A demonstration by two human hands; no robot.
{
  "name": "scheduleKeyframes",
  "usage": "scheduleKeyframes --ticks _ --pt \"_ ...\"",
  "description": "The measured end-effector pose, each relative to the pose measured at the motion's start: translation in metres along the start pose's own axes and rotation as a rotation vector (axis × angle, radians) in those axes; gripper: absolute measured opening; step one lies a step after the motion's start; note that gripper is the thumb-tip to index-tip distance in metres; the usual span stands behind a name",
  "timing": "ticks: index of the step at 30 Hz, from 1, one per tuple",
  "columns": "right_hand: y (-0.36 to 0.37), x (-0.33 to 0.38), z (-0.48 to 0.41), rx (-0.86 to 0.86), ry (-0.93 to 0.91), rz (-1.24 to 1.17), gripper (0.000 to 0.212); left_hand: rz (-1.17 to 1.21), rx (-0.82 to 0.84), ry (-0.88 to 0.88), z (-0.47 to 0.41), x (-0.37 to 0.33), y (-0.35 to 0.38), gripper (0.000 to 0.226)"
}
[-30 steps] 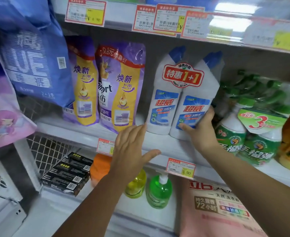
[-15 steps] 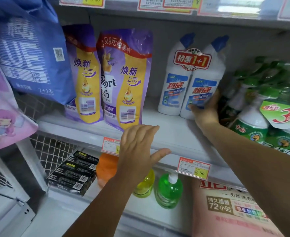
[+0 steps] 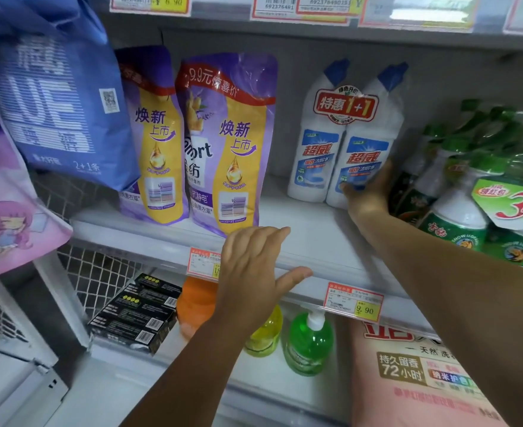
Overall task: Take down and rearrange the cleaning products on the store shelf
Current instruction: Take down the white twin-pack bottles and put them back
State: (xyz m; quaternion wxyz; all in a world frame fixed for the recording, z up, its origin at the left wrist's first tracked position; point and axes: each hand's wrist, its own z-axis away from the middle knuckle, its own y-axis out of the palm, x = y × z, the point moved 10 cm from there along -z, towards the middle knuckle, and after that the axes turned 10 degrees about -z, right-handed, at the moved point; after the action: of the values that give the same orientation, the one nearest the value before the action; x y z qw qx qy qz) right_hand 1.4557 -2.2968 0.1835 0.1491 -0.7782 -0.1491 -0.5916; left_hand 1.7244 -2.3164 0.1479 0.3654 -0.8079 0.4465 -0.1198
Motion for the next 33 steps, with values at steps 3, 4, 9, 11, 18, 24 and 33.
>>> scheduleKeyframes --ticks 3,4,9,11,18,24,33 --pt "0.002 -0.002 0.018 0.060 0.115 0.114 0.075 0.020 0.022 -0.004 0.003 -0.003 -0.003 0.066" --pt "0.001 0.004 0.030 0.113 0.111 0.173 0.072 0.028 0.024 -0.015 0.008 -0.004 -0.005 0.063" --pt "-0.041 0.058 0.128 0.365 -0.105 0.178 0.053 0.097 0.034 0.019 0.049 -0.036 -0.033 0.050" --pt "-0.084 0.068 0.173 0.385 -0.118 0.092 0.048 0.159 0.121 0.054 0.071 -0.061 -0.038 0.047" --pt "-0.239 -0.017 0.282 0.369 0.114 0.274 0.038 0.394 0.750 -0.021 0.225 -0.161 -0.004 0.061" --pt "-0.306 -0.103 0.366 0.449 0.320 0.471 0.016 0.455 0.886 -0.241 0.318 -0.185 0.009 0.050" --pt "-0.293 -0.175 0.474 0.857 0.409 0.591 0.060 0.463 0.824 -0.346 0.344 -0.183 -0.006 0.046"
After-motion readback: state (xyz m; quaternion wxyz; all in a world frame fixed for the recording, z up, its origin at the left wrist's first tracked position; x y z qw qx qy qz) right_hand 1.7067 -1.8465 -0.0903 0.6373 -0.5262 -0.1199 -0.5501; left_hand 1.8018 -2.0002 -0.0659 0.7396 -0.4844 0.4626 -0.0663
